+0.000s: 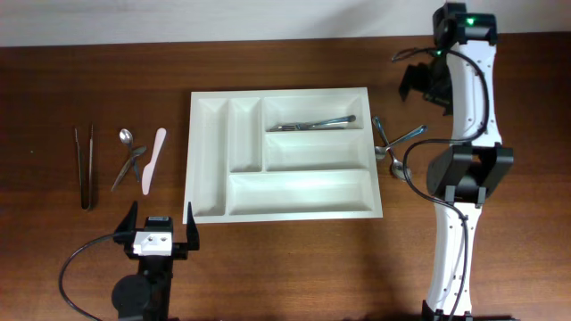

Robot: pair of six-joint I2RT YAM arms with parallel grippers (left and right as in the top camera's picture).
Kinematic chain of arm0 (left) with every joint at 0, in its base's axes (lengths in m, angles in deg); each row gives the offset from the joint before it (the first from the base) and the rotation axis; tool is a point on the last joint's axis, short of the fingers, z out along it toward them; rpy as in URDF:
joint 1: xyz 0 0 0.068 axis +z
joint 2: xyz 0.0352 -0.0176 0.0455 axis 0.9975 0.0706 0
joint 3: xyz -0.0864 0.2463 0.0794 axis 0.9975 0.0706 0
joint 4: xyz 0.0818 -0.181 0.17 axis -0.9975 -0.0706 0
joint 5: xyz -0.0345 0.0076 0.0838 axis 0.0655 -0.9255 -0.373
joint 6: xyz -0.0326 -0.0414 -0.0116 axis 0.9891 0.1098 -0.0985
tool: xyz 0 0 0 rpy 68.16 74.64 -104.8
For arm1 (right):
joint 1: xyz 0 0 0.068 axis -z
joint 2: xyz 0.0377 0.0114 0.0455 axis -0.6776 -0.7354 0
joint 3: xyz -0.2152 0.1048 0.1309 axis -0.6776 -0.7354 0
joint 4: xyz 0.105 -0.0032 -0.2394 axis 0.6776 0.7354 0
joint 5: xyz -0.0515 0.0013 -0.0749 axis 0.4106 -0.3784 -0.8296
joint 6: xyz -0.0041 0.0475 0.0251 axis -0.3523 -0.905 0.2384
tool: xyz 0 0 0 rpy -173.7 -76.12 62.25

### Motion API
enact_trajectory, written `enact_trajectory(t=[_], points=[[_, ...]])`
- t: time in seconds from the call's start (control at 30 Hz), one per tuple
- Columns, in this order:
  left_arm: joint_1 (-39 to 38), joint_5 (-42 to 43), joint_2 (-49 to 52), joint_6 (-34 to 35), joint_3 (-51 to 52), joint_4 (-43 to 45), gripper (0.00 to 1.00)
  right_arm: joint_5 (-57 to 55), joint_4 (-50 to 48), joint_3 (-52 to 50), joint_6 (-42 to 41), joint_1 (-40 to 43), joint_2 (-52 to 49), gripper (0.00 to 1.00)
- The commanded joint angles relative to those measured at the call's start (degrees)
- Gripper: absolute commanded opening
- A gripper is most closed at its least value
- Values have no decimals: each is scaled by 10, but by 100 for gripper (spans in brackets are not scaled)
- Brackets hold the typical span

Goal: Pack container
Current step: 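Move the right gripper back to the cutlery pile right of the tray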

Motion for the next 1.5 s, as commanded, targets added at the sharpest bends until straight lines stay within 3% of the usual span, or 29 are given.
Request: enact_trajectory(t=[0.0,0.33,0.83,1.0,1.47], points=[[3,8,-5,-5,2,-2,99,-45,3,-37,-49,-6,19,95],[3,8,-5,-5,2,-2,99,-36,-11,-129,-121,-30,19,88],[3,8,-5,-5,2,-2,99,-26,-64,-171,-243,-69,19,73],[3,8,-5,-5,2,-2,99,-10,-88,-210,-296,-69,19,72],[3,8,-5,-5,2,-2,99,42,-165,-338,-344,-68,19,66]])
